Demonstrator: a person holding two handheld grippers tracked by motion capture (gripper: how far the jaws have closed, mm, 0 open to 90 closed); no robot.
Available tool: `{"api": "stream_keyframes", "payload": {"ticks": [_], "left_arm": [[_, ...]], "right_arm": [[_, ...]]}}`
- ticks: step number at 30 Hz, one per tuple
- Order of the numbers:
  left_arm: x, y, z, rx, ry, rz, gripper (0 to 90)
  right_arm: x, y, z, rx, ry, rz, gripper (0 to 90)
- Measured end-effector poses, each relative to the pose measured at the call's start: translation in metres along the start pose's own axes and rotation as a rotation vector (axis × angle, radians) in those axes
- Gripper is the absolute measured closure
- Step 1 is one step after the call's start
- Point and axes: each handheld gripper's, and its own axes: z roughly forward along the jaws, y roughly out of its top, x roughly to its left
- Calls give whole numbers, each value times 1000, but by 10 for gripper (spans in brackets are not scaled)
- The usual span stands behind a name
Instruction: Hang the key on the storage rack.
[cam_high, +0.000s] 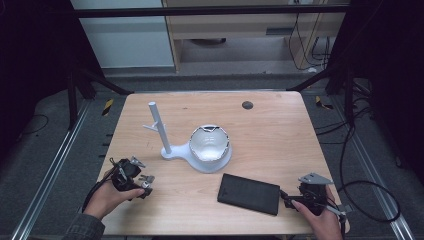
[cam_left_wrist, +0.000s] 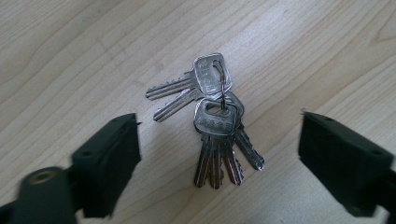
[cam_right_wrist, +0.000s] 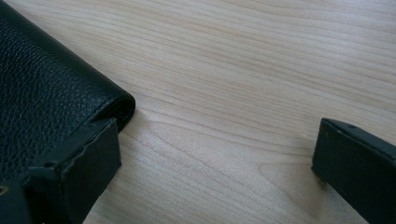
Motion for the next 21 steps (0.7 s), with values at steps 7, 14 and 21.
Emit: {"api": "stream_keyframes", "payload": {"ticks": [7,14,21], "left_arm": [[3,-1,9,33,-9,2,288],[3,0,11,25,-21,-1,432],[1,-1,10,15,-1,-12,564]], "right_arm": [[0,0,0,0,0,0,11],[0,0,0,0,0,0,11],[0,0,0,0,0,0,11]]}}
